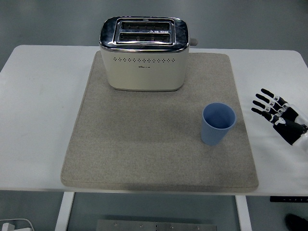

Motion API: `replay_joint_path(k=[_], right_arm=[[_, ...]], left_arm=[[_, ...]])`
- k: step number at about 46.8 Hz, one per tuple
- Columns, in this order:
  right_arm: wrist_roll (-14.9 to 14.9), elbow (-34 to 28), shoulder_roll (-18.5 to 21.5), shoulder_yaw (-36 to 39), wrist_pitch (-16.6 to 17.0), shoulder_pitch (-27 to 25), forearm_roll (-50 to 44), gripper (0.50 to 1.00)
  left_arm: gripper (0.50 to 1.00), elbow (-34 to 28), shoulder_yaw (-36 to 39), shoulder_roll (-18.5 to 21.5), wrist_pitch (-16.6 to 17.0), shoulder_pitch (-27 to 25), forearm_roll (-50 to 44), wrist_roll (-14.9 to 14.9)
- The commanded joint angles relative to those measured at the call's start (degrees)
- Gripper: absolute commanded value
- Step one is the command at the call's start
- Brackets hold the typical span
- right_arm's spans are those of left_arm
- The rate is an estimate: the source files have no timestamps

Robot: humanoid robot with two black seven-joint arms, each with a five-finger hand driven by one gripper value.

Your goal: Put the water cup in front of the bread machine

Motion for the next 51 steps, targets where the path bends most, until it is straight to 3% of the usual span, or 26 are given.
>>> replay_joint_path(k=[1,10,23,51], right_arm=[[0.00,0.24,0.01,0.92,0.00,-0.79,0.00,0.913],[0.00,0.42,0.45,2.51,-0.26,-2.20,-0.09,0.913],[0.00,3.58,0.80,2.59,-4.39,-3.17,-0.26,0.913],[0.00,0.16,1.33,2.68,-3.16,-2.91,-0.17,0.915]], left_arm=[[1.000,0.00,0.00,0.00,0.00,0.00,-0.01,0.03],[1.000,0.00,0.00,0.00,0.00,0.00,-0.01,0.46],[1.000,0.00,0.00,0.00,0.00,0.00,-0.01,1.08],[1.000,1.58,0.17,0.00,0.62,0.70,-0.18,0.99]])
